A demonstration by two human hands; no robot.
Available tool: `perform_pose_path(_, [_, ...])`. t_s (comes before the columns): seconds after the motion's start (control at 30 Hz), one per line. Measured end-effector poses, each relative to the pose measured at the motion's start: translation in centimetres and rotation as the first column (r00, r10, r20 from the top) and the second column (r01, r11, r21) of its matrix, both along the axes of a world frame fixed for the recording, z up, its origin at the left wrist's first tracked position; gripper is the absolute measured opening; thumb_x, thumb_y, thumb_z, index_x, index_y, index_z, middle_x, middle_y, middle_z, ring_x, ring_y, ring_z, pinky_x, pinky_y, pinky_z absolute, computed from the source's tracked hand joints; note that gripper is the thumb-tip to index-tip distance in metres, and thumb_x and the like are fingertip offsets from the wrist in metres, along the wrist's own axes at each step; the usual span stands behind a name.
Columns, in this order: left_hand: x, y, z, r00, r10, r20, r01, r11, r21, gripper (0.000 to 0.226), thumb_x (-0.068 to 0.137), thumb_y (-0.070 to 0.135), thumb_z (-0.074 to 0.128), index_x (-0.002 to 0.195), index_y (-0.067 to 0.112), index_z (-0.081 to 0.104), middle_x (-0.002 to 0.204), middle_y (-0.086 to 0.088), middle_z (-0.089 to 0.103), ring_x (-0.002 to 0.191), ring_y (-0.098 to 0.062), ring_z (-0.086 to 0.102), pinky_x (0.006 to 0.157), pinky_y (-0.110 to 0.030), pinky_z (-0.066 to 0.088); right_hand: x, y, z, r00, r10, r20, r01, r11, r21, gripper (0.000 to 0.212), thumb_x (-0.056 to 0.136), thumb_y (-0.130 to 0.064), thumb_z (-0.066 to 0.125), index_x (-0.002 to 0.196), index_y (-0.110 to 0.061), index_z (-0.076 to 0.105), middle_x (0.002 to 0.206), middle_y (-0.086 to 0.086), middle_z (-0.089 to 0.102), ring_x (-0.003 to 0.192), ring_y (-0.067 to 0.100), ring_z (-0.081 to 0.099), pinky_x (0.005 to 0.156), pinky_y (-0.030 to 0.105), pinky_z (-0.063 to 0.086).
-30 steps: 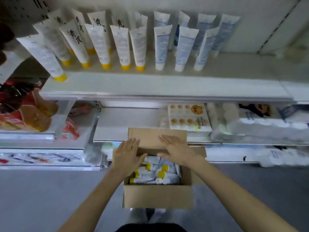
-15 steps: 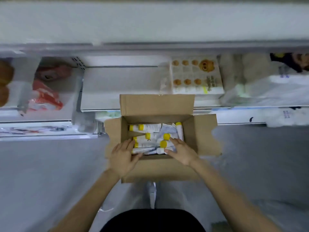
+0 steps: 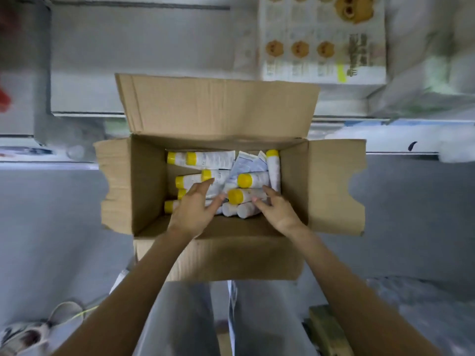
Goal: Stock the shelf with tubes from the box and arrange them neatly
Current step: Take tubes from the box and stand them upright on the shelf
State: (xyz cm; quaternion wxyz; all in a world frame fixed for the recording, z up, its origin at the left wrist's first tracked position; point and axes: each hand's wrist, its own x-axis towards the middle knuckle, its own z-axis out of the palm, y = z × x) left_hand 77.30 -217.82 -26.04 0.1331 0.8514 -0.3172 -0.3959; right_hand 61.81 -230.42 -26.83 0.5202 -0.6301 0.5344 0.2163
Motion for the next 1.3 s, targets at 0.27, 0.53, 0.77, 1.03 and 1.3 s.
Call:
perform_pose_path(0.27, [-2.0,-2.9,-4.7,0.963,0.134,-0.232,-0.131,0.991,0.029,0.04,0.085,0.04,0.063,0.118,0.018,0.061,0.111,-0.007,0.065,0.095,-0.019,0.063,0.087,-0.039,0.052,0.0,-0.9,-3.5,0.998,-0.041,0.039,0.042,0.999,-0.01,0.059,0.094,-0.041,0.049,0.145,-0.017,0.034,0.149,0.008,0.037,0.134,0.021,0.037,0.103,0.02,0.028])
perform_pose_path(0.53, [-2.2,-3.6,-6.2,0.943,0.21,-0.257,-0.203,0.978,0.057,0.031,0.075,0.026,0.078,0.101,0.012,0.067,0.105,-0.005,0.068,0.092,-0.01,0.059,0.079,-0.018,0.043,-0.6,-1.0,-4.7,0.99,-0.135,0.041,0.134,0.99,0.033,0.062,0.092,-0.045,0.05,0.146,-0.019,0.034,0.147,0.006,0.041,0.134,0.021,0.038,0.111,0.033,0.031])
perform_pose_path(0.77, [-2.1,-4.2,-6.5,0.957,0.193,-0.218,-0.172,0.979,0.111,0.031,0.074,0.025,0.078,0.097,0.014,0.061,0.098,-0.005,0.068,0.083,-0.013,0.057,0.057,-0.016,0.037,-0.4,-0.9,-4.6,0.986,-0.161,0.029,0.16,0.986,0.036,0.06,0.092,-0.045,0.05,0.144,-0.018,0.036,0.145,0.006,0.043,0.133,0.021,0.04,0.11,0.034,0.033])
perform_pose_path(1.03, [-1.1,-3.9,-3.4,0.929,0.335,-0.155,-0.325,0.942,0.086,0.024,0.065,0.03,0.084,0.079,0.022,0.065,0.083,0.0,0.068,0.08,-0.014,0.063,0.065,-0.02,0.042,-0.3,-0.7,-2.3,0.967,-0.247,0.059,0.249,0.968,-0.036,0.044,0.094,-0.035,0.051,0.133,-0.013,0.051,0.125,0.003,0.059,0.115,0.015,0.052,0.083,0.018,0.033])
perform_pose_path(1.3, [1.6,-0.7,1.2,0.7,0.621,-0.353,-0.64,0.765,0.077,0.049,0.032,0.046,0.087,0.072,0.022,0.074,0.084,-0.005,0.073,0.086,-0.024,0.07,0.086,-0.042,0.055,0.7,1.6,1.6,0.781,-0.62,0.075,0.572,0.758,0.313,0.024,0.091,-0.034,0.057,0.094,-0.011,0.065,0.119,0.018,0.062,0.117,0.026,0.055,0.107,0.041,0.04])
